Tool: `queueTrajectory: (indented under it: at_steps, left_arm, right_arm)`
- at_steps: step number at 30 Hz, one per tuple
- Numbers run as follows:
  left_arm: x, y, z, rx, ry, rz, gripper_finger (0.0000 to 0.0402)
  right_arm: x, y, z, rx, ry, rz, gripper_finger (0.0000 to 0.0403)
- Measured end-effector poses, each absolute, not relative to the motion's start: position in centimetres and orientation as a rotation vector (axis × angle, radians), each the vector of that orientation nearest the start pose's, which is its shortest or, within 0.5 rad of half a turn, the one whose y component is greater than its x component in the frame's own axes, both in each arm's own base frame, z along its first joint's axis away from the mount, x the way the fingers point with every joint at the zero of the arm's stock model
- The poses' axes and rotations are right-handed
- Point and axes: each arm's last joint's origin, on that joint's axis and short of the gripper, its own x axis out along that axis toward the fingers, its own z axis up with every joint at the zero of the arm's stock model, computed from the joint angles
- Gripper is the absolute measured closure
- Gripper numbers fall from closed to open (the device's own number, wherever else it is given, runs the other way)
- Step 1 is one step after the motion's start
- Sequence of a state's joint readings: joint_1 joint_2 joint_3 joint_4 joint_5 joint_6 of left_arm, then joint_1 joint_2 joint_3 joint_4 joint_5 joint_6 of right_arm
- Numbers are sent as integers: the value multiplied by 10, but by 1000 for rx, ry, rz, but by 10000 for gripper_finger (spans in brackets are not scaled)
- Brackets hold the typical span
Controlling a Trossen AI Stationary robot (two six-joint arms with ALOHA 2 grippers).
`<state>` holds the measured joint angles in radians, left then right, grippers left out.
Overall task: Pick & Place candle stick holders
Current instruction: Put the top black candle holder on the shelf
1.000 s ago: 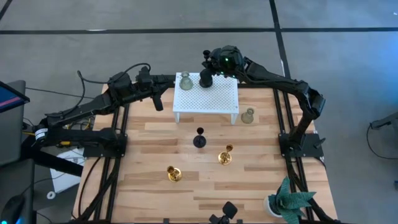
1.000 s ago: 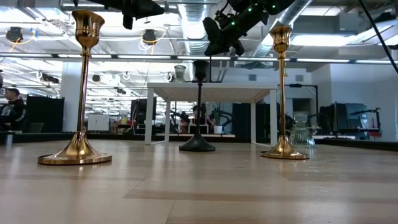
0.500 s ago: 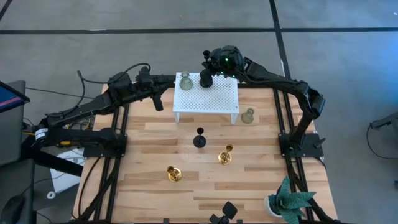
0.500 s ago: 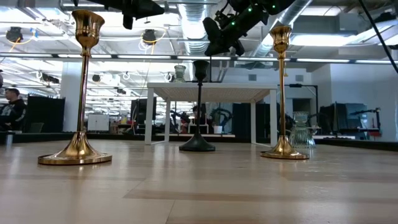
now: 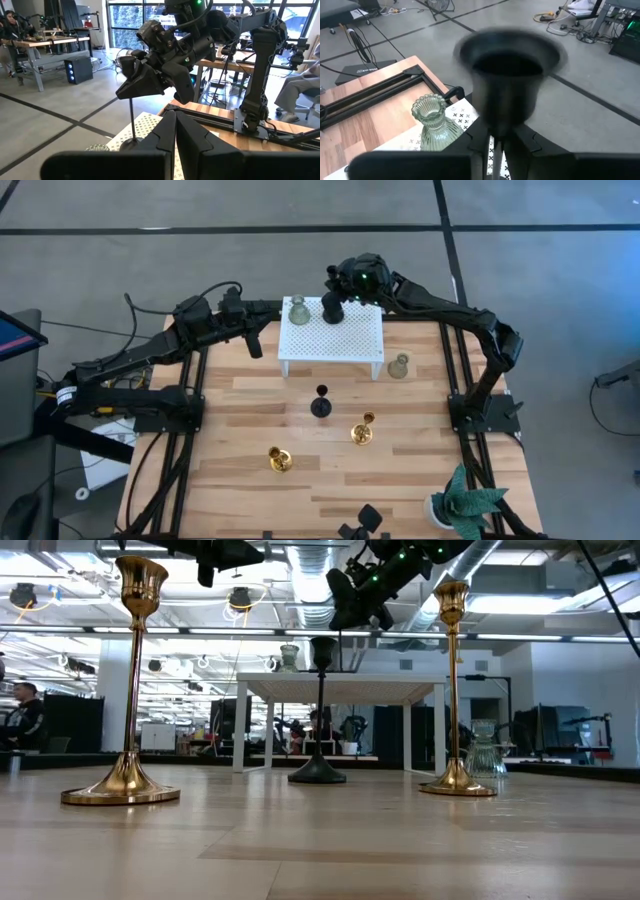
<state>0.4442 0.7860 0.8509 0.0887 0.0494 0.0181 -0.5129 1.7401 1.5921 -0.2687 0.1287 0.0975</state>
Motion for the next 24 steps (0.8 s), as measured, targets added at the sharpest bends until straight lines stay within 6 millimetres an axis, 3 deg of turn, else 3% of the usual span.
queueTrajectory:
  at_steps: [16, 24]
  left_arm:
    - [154, 72, 381, 55, -144, 396, 390]
    - [154, 72, 381, 55, -144, 396, 390]
  right_arm:
    - [350, -201, 348, 173, 388, -650, 277]
    - [350, -200, 346, 177, 408, -650, 212]
